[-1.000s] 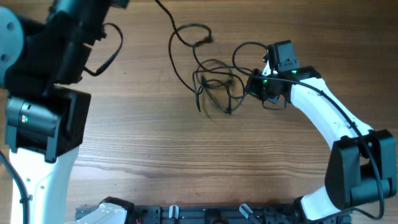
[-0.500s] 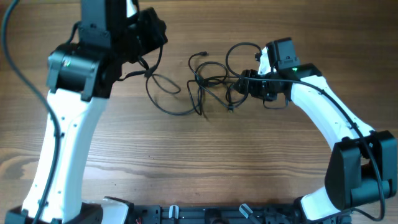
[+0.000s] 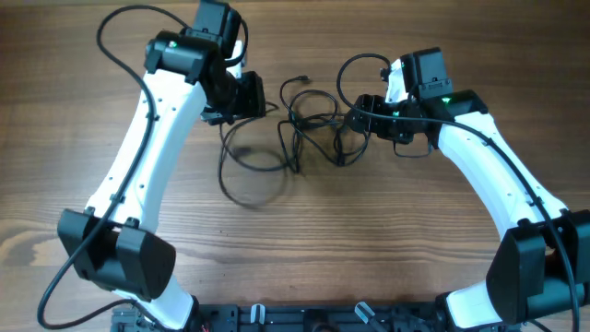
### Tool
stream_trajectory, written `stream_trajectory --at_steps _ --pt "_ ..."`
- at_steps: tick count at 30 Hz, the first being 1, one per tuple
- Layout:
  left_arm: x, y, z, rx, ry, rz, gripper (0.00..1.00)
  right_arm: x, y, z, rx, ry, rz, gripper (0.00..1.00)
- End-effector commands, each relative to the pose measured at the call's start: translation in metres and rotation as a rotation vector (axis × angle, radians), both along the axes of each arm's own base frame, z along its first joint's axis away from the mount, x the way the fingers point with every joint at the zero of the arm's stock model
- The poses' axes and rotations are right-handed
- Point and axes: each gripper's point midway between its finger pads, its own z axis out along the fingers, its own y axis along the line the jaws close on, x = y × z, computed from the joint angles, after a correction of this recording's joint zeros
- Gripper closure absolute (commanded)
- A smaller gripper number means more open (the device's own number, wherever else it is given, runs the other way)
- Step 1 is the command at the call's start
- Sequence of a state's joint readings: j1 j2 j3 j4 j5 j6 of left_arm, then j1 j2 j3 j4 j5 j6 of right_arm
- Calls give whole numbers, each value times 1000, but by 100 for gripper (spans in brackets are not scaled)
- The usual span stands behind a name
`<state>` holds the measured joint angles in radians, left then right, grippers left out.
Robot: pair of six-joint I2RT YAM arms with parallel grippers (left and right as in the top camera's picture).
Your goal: Untangle cables
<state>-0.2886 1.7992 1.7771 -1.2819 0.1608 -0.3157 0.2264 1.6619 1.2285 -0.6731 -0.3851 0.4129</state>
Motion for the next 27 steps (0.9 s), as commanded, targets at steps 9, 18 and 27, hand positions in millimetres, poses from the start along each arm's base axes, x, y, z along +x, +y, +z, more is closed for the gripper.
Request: stream_trajectory --at_steps 9,18,27 --pt "-32 -7 -72 -60 150 -95 61 -10 43 34 164 -93 224 22" --pt "35 30 -57 -222 12 263 48 -34 152 -7 -10 -213 430 23" --pt "37 33 -56 -223 5 270 53 -36 175 -44 22 -170 482 78"
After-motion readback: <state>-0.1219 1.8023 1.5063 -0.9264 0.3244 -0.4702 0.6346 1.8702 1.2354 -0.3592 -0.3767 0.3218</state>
